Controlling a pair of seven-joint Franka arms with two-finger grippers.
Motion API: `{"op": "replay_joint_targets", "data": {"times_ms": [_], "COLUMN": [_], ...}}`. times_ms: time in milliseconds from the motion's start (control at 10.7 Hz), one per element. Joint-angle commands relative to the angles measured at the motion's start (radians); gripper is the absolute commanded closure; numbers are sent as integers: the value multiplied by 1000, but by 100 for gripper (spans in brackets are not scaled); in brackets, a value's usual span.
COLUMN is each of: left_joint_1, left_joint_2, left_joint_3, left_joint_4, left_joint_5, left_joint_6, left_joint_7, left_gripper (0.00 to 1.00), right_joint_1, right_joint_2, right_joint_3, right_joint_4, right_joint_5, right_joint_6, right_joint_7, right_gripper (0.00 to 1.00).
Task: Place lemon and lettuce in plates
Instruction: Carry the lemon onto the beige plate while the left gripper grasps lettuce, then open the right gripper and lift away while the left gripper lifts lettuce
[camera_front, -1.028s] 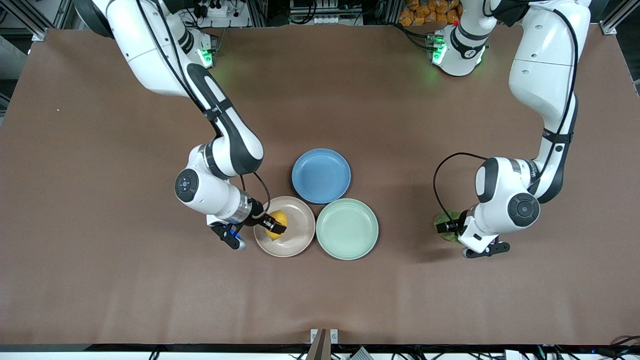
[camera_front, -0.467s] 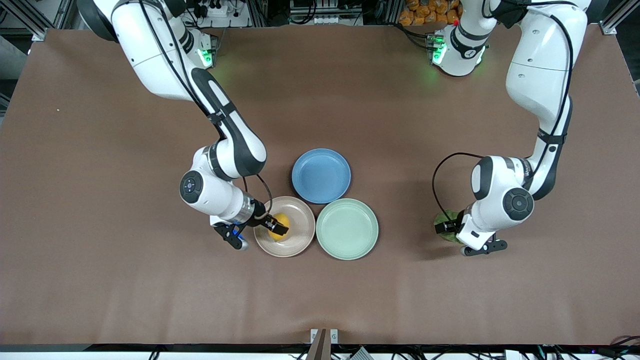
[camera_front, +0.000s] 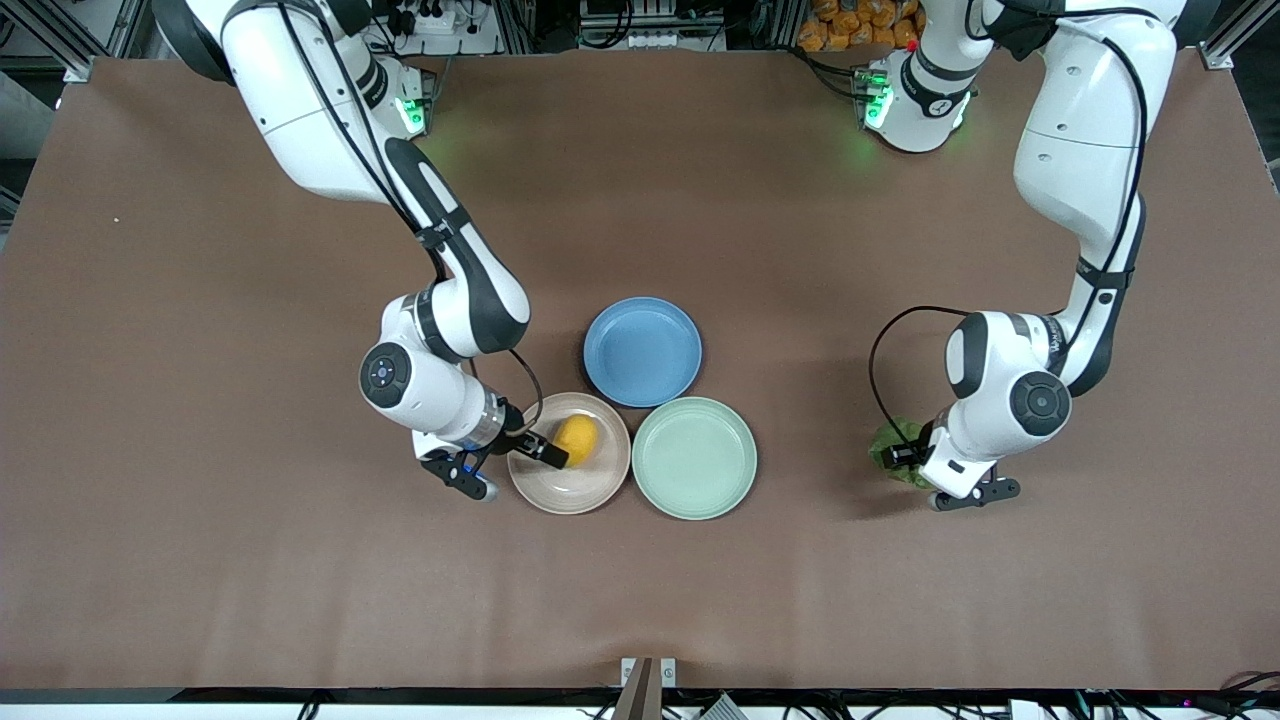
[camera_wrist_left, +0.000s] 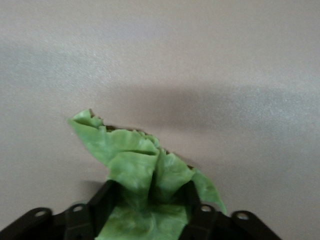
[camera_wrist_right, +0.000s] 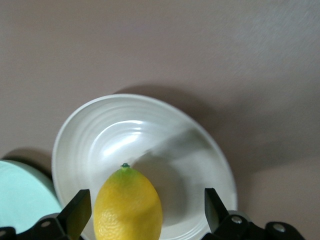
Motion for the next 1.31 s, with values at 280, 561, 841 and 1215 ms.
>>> {"op": "replay_joint_targets", "data": {"times_ms": [280, 561, 841, 1215], "left_joint_1": [-3, -4, -15, -21], "left_joint_2": [-1, -14, -39, -42], "left_joint_3": [-5, -5, -5, -7], "left_joint_4": [1, 15, 33, 35], "left_joint_5": [-20, -20, -11, -6], "left_joint_6": [17, 15, -14, -29], "left_joint_7": [20, 22, 28, 34], "left_gripper": [100, 100, 100, 100], "right_joint_1": [-72, -73, -72, -73], "right_joint_2": [-122, -199, -228, -253], "right_joint_3": [-64, -128, -170, -185], "right_joint_4": [-60, -170, -212, -254], "right_joint_5": [-63, -141, -257, -388], "right_joint_6": [-246, -246, -284, -290], "right_joint_7": [-259, -385, -426, -424], "right_gripper": [0, 0, 0, 0]}}
